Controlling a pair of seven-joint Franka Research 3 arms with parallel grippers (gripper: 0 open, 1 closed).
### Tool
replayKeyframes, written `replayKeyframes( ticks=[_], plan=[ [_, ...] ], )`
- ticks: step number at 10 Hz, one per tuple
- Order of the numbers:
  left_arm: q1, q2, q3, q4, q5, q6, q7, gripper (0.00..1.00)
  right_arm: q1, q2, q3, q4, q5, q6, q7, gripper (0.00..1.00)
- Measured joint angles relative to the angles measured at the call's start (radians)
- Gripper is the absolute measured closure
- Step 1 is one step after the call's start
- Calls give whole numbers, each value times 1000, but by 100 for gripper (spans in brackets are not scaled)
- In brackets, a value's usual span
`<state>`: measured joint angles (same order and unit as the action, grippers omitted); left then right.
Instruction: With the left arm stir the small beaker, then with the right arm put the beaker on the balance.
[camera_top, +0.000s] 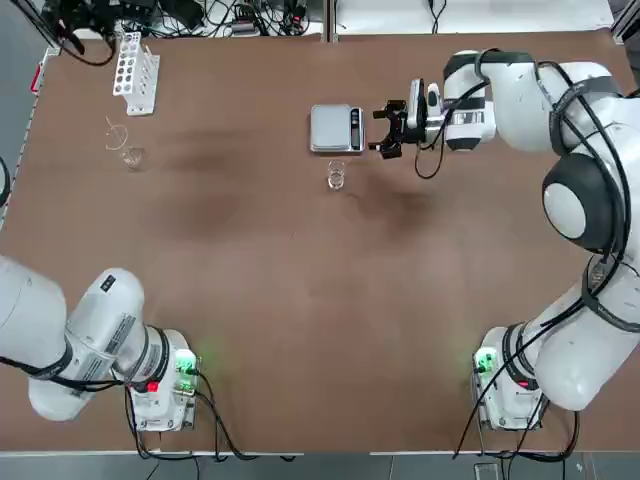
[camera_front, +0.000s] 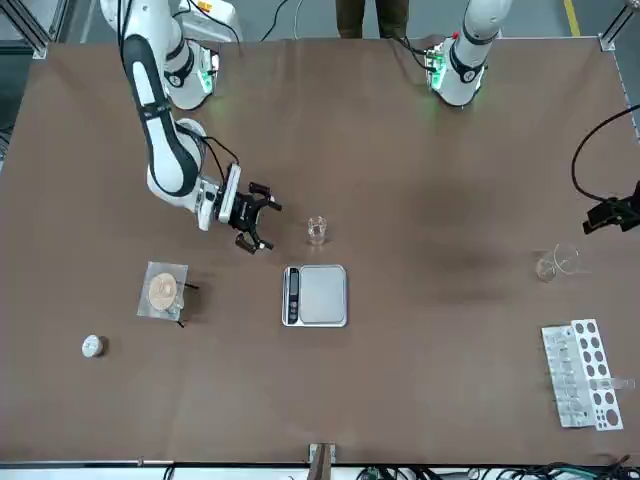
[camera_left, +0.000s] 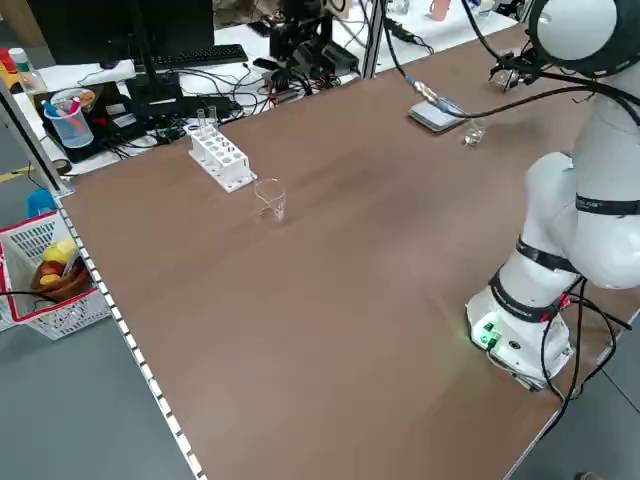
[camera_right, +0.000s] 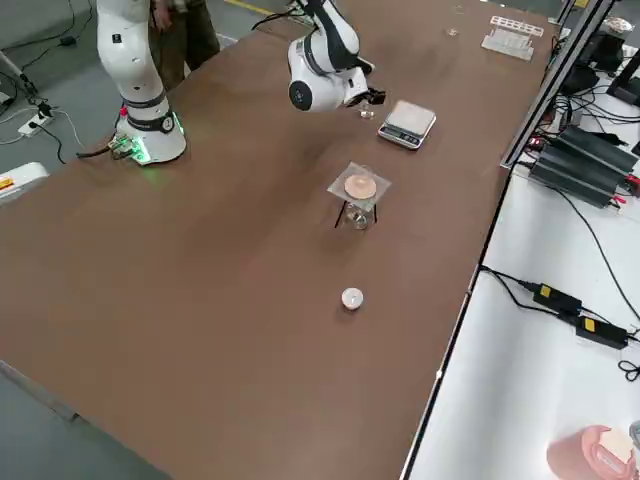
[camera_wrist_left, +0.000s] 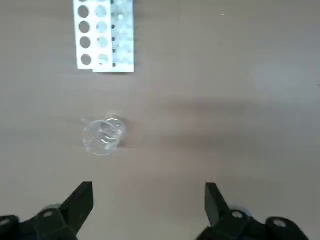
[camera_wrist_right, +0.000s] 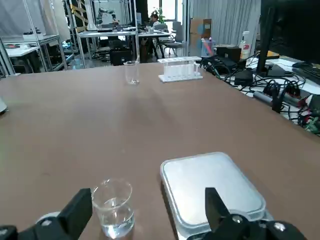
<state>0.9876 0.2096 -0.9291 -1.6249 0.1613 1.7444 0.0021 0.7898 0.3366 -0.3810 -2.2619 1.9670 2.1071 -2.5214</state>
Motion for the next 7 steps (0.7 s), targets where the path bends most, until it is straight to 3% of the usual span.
replayKeyframes(
  ticks=[1, 3, 6, 7],
  plan=[
    [-81, -1, 41, 35, 0, -44, -18, 0, 0, 14, 8, -10, 4, -15, -16, 0],
    [-296, -1, 207, 106, -3, -116, -28, 0, -1, 34, 16, -31, 36, -79, -52, 0],
    [-694, -44, 591, 155, -79, -171, -28, 0, -15, 78, 16, -47, 145, -158, -92, 0],
    [-781, -65, 667, 156, -92, -173, -28, 0, -16, 94, 16, -48, 168, -164, -98, 0]
  ],
)
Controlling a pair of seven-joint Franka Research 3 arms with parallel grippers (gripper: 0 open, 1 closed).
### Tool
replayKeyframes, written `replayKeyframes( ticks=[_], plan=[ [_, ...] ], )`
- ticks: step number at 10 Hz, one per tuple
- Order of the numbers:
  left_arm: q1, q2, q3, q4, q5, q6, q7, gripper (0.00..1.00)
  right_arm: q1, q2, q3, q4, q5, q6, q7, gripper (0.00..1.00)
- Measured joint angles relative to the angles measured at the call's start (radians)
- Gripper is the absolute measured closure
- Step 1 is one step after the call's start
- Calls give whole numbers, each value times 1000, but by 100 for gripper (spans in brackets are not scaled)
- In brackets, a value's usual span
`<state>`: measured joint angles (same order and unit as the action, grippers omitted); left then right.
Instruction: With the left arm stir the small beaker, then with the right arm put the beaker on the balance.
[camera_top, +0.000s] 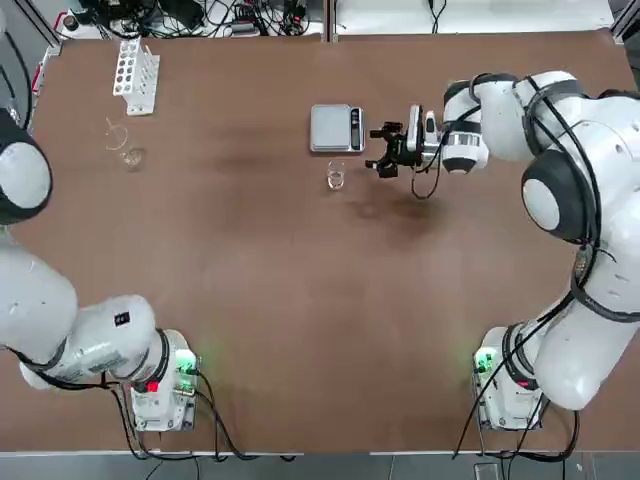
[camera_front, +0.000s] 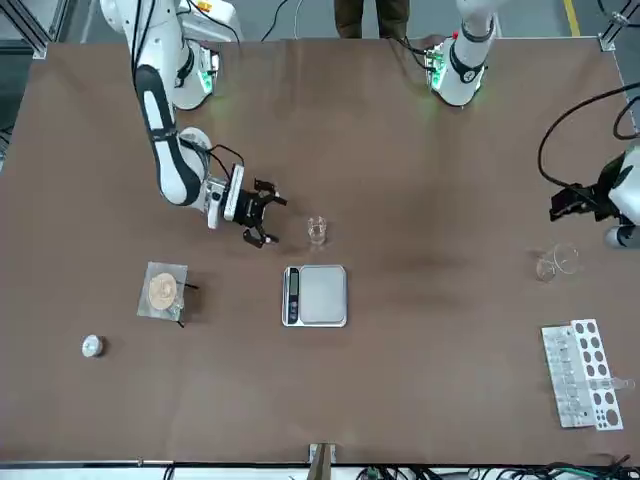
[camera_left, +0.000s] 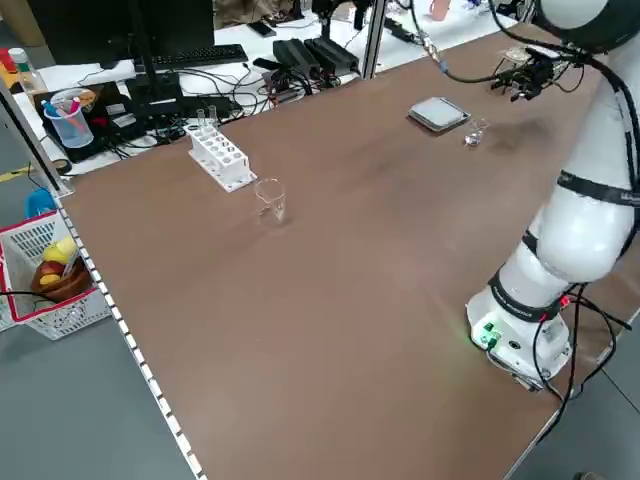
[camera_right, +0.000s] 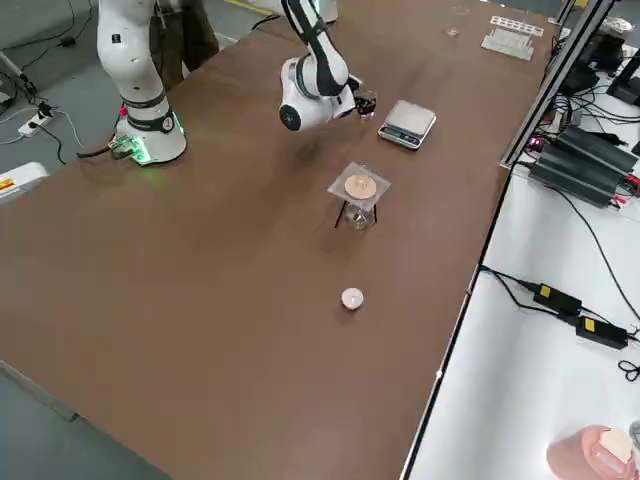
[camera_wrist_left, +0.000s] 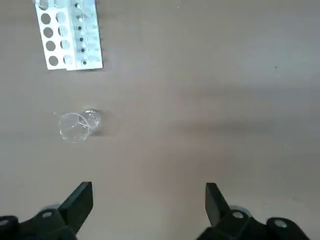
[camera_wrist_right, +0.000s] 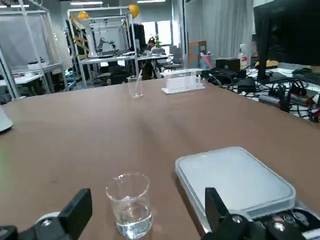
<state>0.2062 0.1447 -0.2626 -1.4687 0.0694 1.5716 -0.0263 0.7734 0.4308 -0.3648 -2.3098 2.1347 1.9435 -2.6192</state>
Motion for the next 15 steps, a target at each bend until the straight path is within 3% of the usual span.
replayKeyframes(
  ticks=[2, 7, 11, 15],
  plan=[
    [-89, -25, 77, -2, -19, 0, -1, 0, -4, 21, 0, 0, 11, -2, -4, 0],
    [-188, -95, 181, -69, -26, 39, -18, 0, -2, 110, 27, 20, 48, -7, -49, 0],
    [-198, -98, 190, -77, -26, 54, -51, 0, 10, 162, 86, 58, 123, -8, -79, 1],
    [-201, -86, 192, -79, -26, 60, -51, 0, 12, 165, 99, 71, 157, -8, -88, 1]
  ],
)
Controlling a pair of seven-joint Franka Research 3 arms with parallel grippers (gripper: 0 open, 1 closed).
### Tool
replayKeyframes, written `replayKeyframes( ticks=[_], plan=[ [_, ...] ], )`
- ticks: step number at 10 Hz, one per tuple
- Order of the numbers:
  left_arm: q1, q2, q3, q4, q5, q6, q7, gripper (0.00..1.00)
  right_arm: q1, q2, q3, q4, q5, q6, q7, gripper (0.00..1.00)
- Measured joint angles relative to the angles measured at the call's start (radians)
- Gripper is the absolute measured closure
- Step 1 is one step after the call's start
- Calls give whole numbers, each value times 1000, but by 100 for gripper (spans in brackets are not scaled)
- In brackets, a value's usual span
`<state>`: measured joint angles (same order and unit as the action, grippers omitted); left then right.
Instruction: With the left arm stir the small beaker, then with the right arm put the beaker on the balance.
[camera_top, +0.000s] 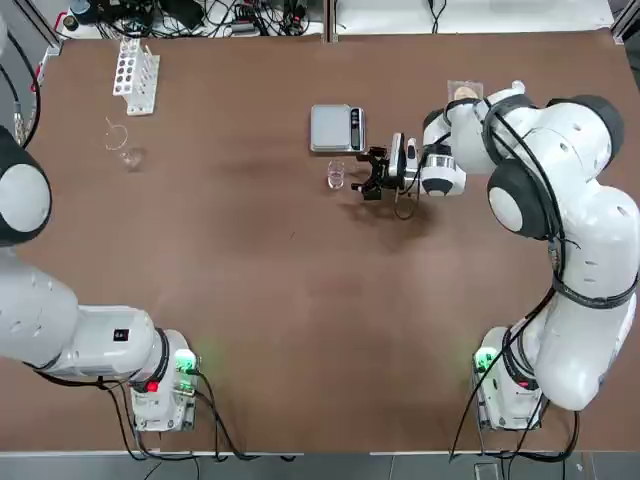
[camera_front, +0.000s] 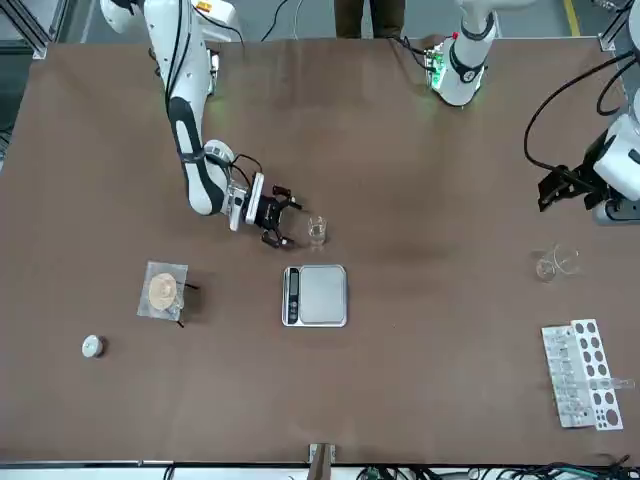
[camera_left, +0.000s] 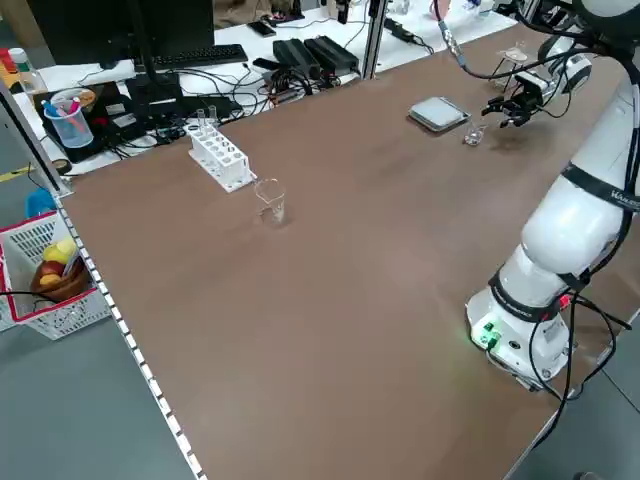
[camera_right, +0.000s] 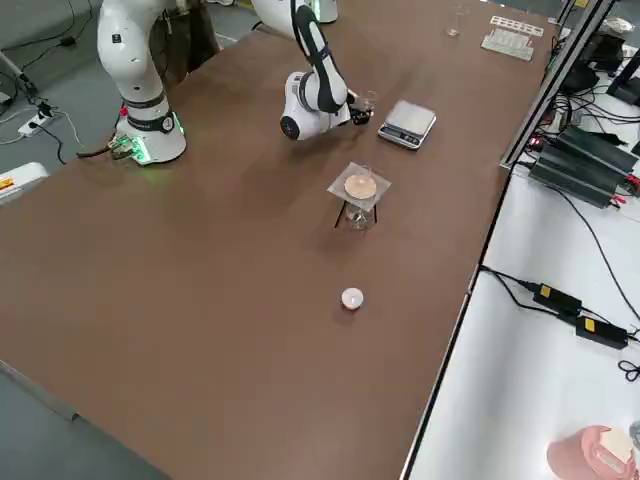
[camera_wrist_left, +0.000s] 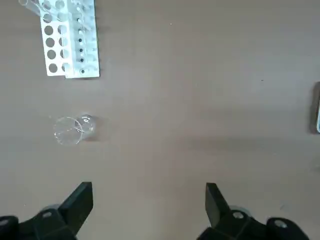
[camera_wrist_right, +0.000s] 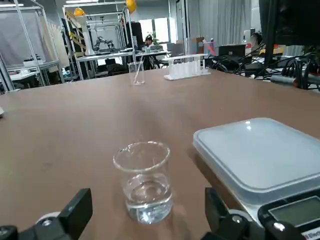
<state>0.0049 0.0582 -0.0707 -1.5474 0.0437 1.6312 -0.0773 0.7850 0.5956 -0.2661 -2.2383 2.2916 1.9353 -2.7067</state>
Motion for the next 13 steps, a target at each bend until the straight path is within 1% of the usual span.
replayKeyframes(
  ticks=[2, 3, 8, 11, 13],
  plan=[
    [19, -32, 8, 1, 0, -36, 2, 0, 4, 20, 4, 20, 22, 0, -3, 1],
    [23, -36, 8, 0, -3, -41, 2, 0, 7, 26, 5, 28, 24, 0, -3, 1],
    [15, -17, -11, -17, -68, -32, -8, 0, 19, 30, 6, 48, 24, 0, -17, 2],
    [19, -10, -14, -16, -70, -24, -9, 0, 19, 45, 5, 51, 24, 0, -19, 2],
    [23, -11, -10, -4, -70, -22, -7, 0, 22, 62, 5, 68, 42, 0, -22, 2]
  ],
)
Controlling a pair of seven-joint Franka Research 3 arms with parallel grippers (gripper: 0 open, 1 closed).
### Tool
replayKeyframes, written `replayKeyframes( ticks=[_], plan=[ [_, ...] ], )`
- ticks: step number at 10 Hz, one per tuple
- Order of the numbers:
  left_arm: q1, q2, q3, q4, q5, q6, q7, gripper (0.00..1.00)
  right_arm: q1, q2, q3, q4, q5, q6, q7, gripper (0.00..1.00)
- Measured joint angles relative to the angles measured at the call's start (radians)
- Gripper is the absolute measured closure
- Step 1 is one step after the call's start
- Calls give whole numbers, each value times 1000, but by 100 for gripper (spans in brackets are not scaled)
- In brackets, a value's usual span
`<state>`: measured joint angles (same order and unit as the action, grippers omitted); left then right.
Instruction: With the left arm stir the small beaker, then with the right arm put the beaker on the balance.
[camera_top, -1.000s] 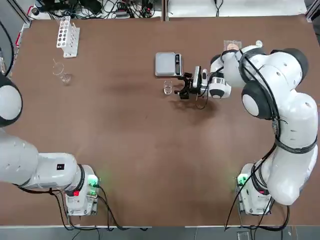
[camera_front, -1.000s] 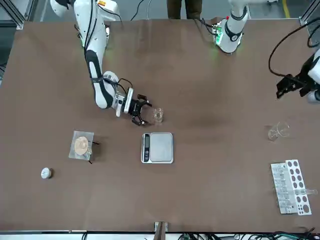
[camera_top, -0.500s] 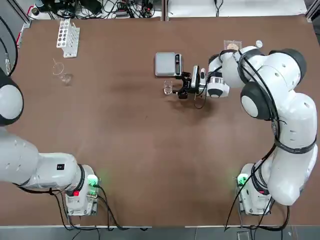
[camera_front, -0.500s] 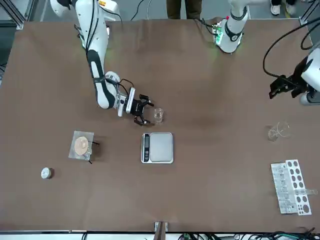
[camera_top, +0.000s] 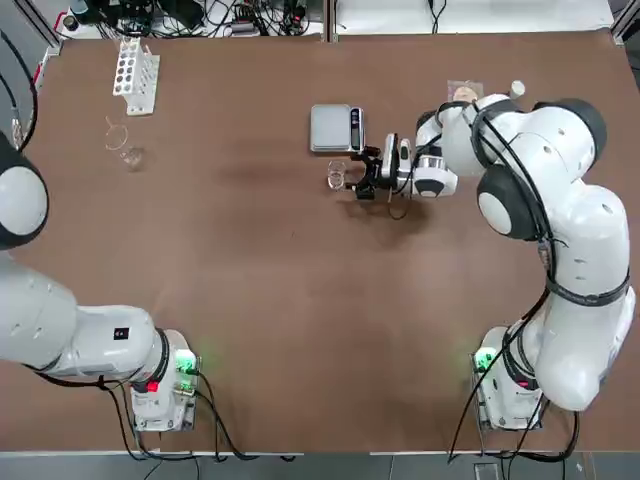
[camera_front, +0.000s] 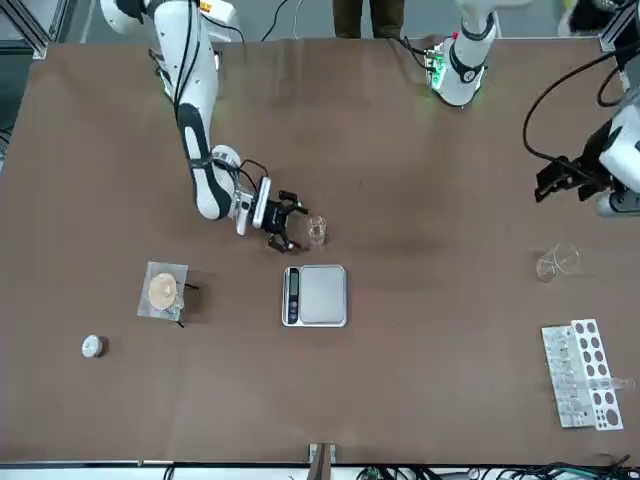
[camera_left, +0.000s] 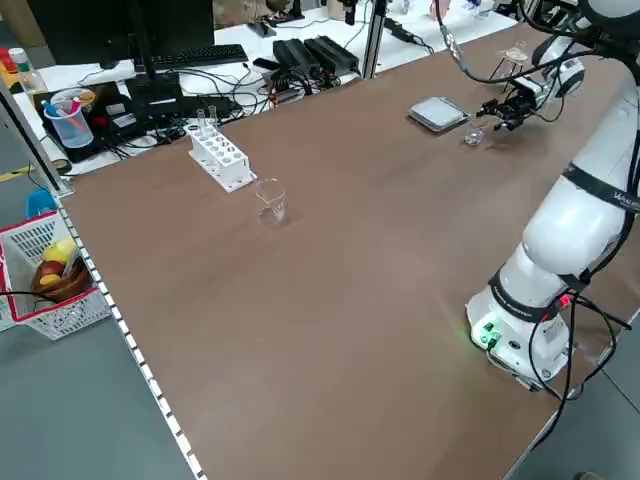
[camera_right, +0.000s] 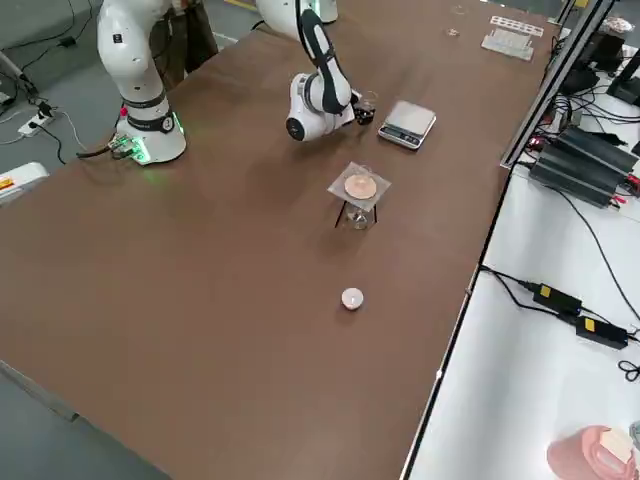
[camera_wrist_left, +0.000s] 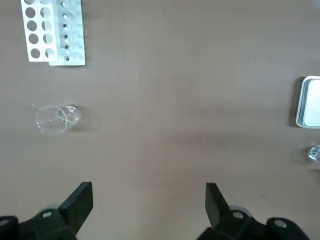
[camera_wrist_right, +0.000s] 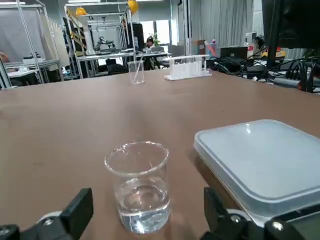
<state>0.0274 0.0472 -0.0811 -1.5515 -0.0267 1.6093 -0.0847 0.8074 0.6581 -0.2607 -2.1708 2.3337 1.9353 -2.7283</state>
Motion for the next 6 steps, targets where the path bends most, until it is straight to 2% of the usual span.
replayKeyframes(
  ticks=[6],
  plan=[
    [2, -2, 3, 26, 0, 0, 4, 0, 17, 31, 0, 38, 23, 0, 0, 2]
  ],
)
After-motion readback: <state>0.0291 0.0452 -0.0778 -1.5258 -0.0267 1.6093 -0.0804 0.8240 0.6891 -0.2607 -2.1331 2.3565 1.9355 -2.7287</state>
